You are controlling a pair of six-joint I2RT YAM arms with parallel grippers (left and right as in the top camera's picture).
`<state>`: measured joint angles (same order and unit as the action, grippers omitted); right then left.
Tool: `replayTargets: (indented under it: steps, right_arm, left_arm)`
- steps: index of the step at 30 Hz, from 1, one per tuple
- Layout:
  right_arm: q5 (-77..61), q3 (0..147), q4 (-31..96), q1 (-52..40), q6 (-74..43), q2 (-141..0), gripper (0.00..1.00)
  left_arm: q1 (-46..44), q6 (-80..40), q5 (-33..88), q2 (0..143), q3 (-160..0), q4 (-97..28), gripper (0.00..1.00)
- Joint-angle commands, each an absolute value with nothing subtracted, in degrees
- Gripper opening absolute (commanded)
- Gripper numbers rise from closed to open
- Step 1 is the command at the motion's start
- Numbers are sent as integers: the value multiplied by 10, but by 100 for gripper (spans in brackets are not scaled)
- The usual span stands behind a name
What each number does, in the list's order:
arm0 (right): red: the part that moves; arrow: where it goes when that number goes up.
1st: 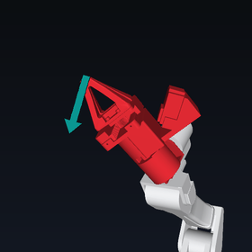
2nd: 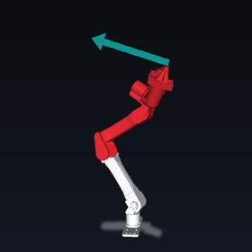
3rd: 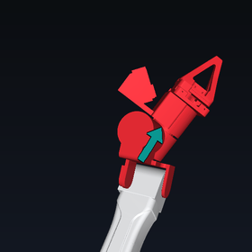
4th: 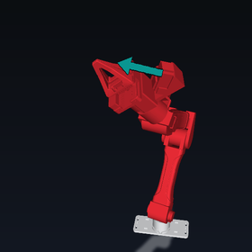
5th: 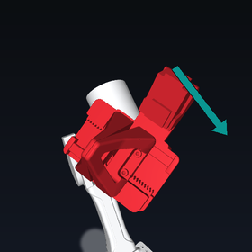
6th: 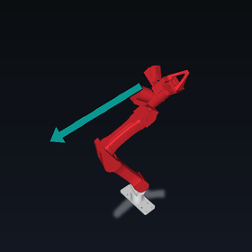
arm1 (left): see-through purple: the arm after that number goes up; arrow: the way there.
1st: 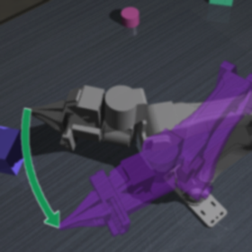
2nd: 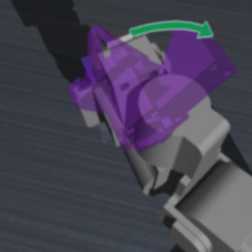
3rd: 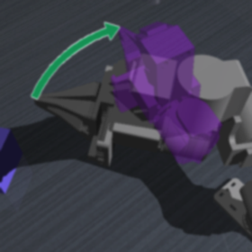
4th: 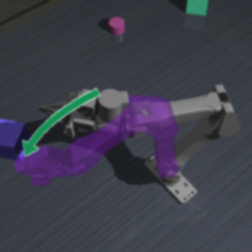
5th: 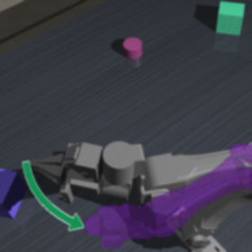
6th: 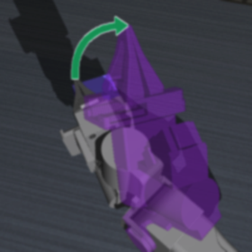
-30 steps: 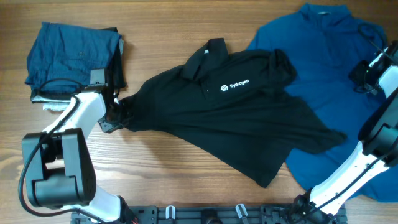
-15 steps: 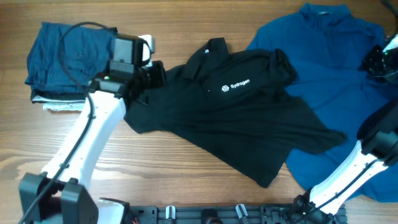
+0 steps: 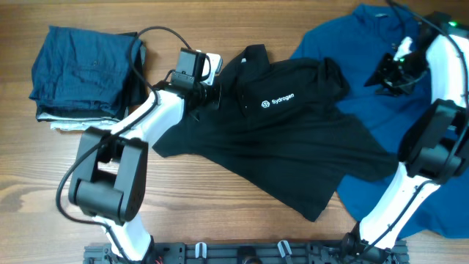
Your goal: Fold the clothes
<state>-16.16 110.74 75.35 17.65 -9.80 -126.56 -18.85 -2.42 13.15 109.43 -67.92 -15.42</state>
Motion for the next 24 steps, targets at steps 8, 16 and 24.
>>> replayTargets:
  steps: [8, 16, 24]
  right_arm:
    - [-116, 1101, 749, 146, -109, -1258, 40]
    - [-116, 1101, 744, 146, -109, -1258, 97]
    - [-116, 1101, 739, 146, -106, -1258, 100]
  left_arm:
    - [-198, 95, 158, 1101, -679, -195, 50]
    - [-269, 222, 12, 1101, -679, -170, 50]
    - [-282, 239, -90, 1102, -678, -108, 50]
